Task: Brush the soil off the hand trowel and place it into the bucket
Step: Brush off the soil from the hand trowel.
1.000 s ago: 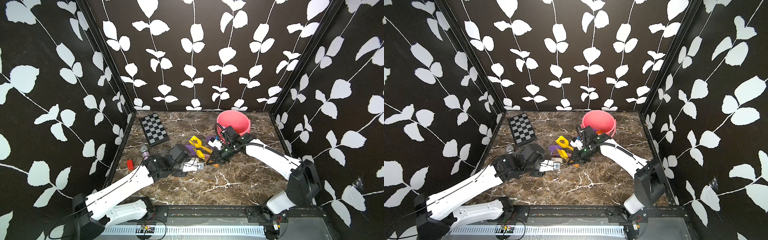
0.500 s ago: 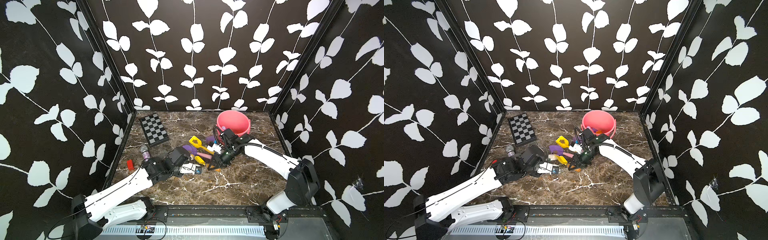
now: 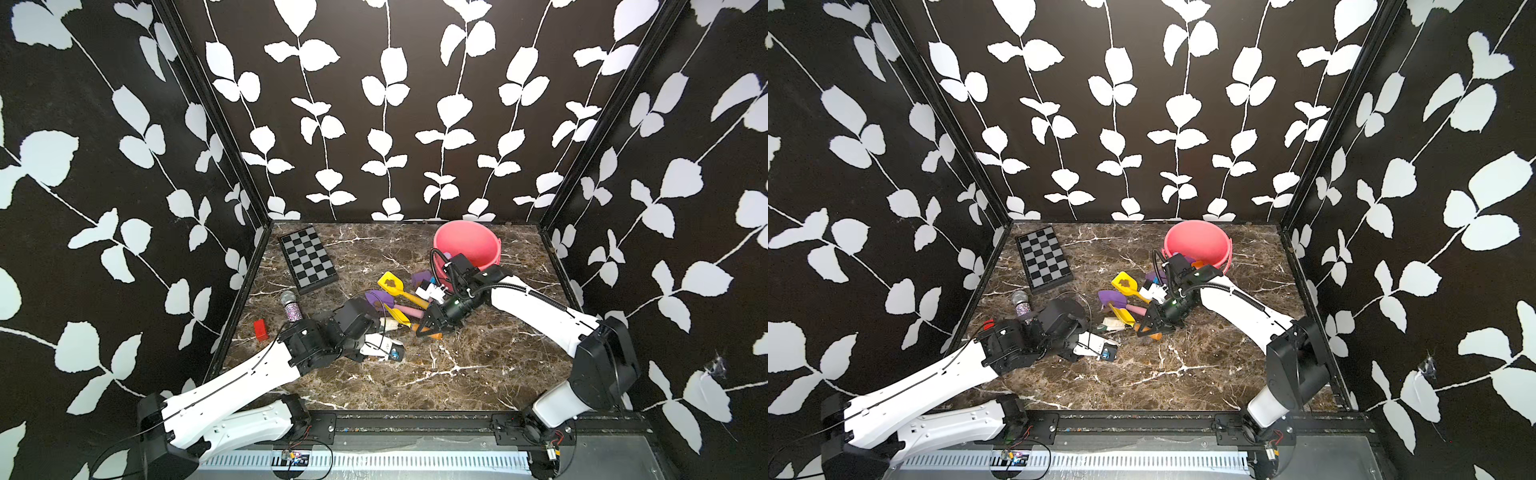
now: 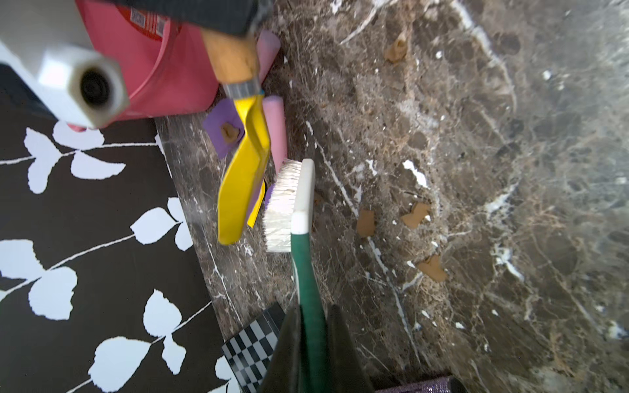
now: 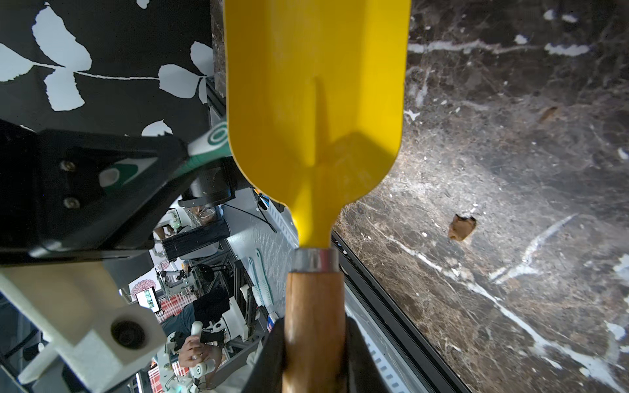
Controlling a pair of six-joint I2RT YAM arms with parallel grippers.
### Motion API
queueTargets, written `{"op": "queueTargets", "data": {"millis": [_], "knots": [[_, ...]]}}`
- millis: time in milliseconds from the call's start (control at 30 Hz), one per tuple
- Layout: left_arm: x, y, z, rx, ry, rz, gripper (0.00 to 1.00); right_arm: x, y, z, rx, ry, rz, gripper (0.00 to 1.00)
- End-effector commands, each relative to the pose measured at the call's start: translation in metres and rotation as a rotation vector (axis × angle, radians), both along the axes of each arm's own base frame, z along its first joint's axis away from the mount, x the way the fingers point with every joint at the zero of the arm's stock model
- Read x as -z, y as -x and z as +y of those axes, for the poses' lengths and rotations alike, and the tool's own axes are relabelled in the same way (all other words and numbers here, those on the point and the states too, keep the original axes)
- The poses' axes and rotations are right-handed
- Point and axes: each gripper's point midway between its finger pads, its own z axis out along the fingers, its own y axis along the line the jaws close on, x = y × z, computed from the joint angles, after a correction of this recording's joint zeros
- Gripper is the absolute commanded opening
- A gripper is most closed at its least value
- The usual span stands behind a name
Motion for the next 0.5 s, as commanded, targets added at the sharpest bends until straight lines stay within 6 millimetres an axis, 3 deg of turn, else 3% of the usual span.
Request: {"op": "queueTargets", "data": {"millis": [0,133,300,467], "knots": [[-0.021,-0.005,-0.012,0.033,0.058,-0.059,0.00,-0.002,0.008,0.008,-0.062,-0.023,0.014,0.00],[-0.016,-0.014,0.003,0.000,-0.024,-0.119,0.00,0.003,0.016,-0.001,-0.083,-0.001,0.023,0.00],[-0.011,-0.027,0.026,-0.060,-0.103,-0.200,0.00,-0.013,0.020,-0.011,-0.073,-0.040,-0.016,0.00],[-0.015,-0.014,0.022,-0.015,-0.049,-0.146,0.00,-0.015,0.009,-0.011,-0.031,-0.042,-0.042,0.00]]}}
